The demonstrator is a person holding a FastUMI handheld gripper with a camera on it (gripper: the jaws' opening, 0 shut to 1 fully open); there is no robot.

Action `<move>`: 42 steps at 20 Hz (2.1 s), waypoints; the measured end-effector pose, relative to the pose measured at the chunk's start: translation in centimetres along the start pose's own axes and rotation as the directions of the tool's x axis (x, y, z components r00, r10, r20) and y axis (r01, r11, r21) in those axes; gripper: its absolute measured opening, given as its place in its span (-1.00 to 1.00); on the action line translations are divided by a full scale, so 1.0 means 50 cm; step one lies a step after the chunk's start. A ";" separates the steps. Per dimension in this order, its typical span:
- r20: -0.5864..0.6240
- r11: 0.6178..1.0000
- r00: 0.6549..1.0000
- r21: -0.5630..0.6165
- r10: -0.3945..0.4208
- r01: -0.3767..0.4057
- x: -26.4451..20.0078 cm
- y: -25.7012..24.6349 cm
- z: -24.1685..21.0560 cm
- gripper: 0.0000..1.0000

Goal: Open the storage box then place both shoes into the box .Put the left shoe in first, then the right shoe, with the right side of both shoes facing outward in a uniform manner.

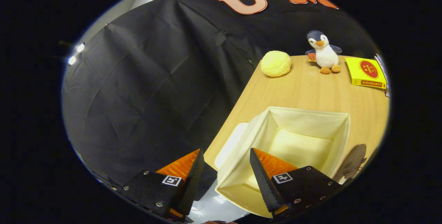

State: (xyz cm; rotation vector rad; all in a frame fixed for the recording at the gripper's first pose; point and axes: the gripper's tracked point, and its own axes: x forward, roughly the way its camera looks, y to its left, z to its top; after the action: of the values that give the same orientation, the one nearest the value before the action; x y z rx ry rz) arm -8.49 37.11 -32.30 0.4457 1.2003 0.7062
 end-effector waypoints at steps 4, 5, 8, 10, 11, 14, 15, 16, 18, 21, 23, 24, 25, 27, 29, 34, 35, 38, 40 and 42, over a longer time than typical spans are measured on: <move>0.042 0.989 0.989 -0.005 -0.145 0.146 -0.090 -0.162 -0.024 0.68; 0.047 0.983 0.982 0.000 -0.185 0.185 -0.103 -0.203 -0.038 0.71; 0.044 0.946 0.945 0.000 -0.324 0.324 -0.141 -0.334 -0.097 0.71; 0.017 0.919 0.919 -0.004 -0.395 0.395 -0.157 -0.413 -0.142 0.71; 0.001 0.908 0.908 0.004 -0.419 0.419 -0.172 -0.429 -0.166 0.72; -0.040 0.882 0.882 0.013 -0.469 0.470 -0.206 -0.469 -0.237 0.72; -0.060 0.878 0.877 0.011 -0.477 0.478 -0.208 -0.483 -0.257 0.67; -0.065 0.873 0.872 0.007 -0.485 0.487 -0.206 -0.497 -0.273 0.65; -0.088 0.874 0.870 -0.009 -0.484 0.485 -0.197 -0.518 -0.299 0.57; -0.056 0.846 0.844 -0.004 -0.533 0.534 -0.185 -0.564 -0.296 0.33; -0.043 0.822 0.821 -0.008 -0.569 0.570 -0.173 -0.595 -0.291 0.25; -0.050 0.815 0.814 -0.014 -0.579 0.579 -0.166 -0.605 -0.293 0.18; -0.055 0.807 0.806 -0.013 -0.590 0.590 -0.159 -0.617 -0.292 0.11; -0.029 0.795 0.795 0.010 -0.606 0.606 -0.146 -0.630 -0.278 -0.07; -0.032 0.799 0.800 0.029 -0.600 0.600 -0.130 -0.632 -0.282 -0.24; -0.034 0.814 0.815 0.048 -0.578 0.579 -0.124 -0.623 -0.279 -0.52; -0.047 0.813 0.816 0.072 -0.576 0.578 -0.126 -0.622 -0.280 -0.69; -0.125 0.811 0.822 0.136 -0.555 0.568 -0.143 -0.615 -0.293 -0.85; -0.125 0.817 0.835 0.171 -0.536 0.551 -0.157 -0.589 -0.283 -0.89; -0.093 0.821 0.844 0.198 -0.528 0.536 -0.177 -0.556 -0.256 -0.89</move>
State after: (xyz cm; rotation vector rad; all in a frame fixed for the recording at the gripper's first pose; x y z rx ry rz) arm -15.16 10.50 -48.54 0.2533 1.3618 0.0953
